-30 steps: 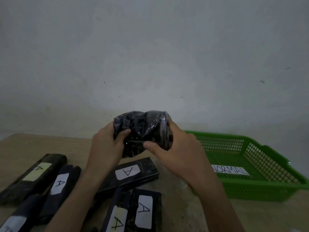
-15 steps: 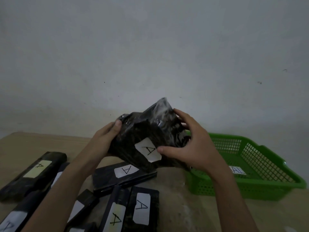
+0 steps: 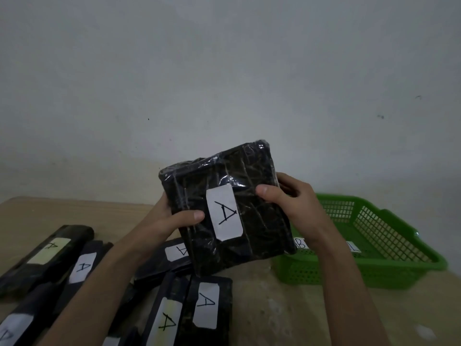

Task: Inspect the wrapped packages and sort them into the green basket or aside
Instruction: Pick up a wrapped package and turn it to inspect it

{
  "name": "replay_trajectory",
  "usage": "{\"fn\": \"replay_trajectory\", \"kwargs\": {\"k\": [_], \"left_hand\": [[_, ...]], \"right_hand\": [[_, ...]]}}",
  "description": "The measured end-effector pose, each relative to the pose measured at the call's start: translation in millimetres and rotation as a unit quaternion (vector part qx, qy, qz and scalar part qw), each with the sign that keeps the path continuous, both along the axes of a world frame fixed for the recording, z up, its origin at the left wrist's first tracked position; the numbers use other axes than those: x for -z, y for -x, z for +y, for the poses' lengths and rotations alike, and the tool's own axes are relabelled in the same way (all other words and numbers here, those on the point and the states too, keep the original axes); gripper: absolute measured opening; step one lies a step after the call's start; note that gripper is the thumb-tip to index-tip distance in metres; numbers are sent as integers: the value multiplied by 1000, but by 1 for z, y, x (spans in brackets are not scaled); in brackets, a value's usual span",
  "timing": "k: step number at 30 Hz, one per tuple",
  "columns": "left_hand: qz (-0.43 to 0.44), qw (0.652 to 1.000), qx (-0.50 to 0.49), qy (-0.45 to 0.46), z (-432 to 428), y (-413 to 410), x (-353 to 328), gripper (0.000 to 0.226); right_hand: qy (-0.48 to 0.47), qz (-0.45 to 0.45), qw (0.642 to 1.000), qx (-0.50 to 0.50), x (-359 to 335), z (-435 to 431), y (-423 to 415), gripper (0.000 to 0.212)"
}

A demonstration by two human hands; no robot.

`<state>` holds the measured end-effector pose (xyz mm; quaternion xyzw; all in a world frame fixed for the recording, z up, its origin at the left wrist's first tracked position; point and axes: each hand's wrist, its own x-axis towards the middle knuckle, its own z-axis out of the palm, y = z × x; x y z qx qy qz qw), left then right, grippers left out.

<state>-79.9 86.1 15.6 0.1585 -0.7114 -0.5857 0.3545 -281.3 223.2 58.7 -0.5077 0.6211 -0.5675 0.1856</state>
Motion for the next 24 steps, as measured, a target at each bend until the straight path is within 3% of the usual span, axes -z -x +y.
{"fn": "replay_trajectory", "kwargs": {"k": [7, 11, 15, 19, 24], "left_hand": [[13, 998, 7, -65, 17, 12, 2, 85], [55, 988, 7, -144, 23, 12, -3, 79], [83, 976, -22, -202, 24, 18, -6, 74], [89, 962, -48, -253, 33, 30, -3, 67], [63, 958, -48, -276, 53, 41, 0, 55]], "right_hand": [[-1, -26, 999, -25, 1, 6, 4, 57], [29, -41, 998, -34, 1, 9, 10, 61], [15, -41, 997, -65, 1, 14, 6, 33], [40, -69, 997, 3, 5, 9, -7, 7], [43, -58, 996, 58, 10, 20, 0, 8]]}}
